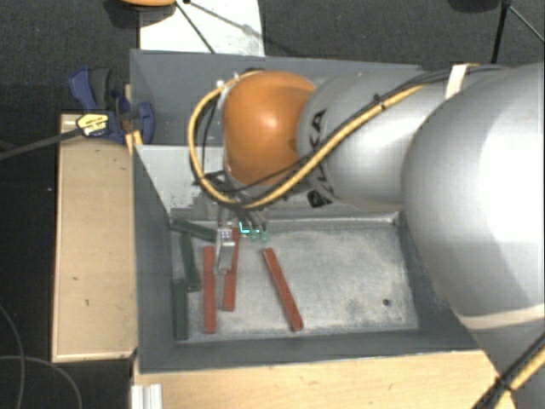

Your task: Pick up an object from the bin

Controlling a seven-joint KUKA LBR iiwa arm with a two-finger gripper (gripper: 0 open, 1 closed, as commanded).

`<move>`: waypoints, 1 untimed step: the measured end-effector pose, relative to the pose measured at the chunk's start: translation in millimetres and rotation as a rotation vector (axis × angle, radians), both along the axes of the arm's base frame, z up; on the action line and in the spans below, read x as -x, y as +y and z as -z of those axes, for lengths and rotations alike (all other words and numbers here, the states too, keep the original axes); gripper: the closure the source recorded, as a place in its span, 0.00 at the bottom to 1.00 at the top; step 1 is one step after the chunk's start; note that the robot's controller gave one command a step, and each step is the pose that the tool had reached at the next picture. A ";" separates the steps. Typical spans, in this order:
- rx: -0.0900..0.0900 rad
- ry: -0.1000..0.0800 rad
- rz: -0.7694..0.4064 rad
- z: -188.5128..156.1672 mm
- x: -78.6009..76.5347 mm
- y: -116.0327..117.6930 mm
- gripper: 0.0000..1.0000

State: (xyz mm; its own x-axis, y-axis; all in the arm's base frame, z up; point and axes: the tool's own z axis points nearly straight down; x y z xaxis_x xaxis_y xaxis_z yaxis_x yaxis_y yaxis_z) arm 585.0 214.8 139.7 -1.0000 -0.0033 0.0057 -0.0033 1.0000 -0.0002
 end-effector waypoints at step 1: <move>-0.002 -0.008 0.005 -4.9 -2.3 -0.9 0.00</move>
Offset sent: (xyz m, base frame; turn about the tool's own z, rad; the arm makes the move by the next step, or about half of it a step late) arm -0.0076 -0.0574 -0.0614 -0.2948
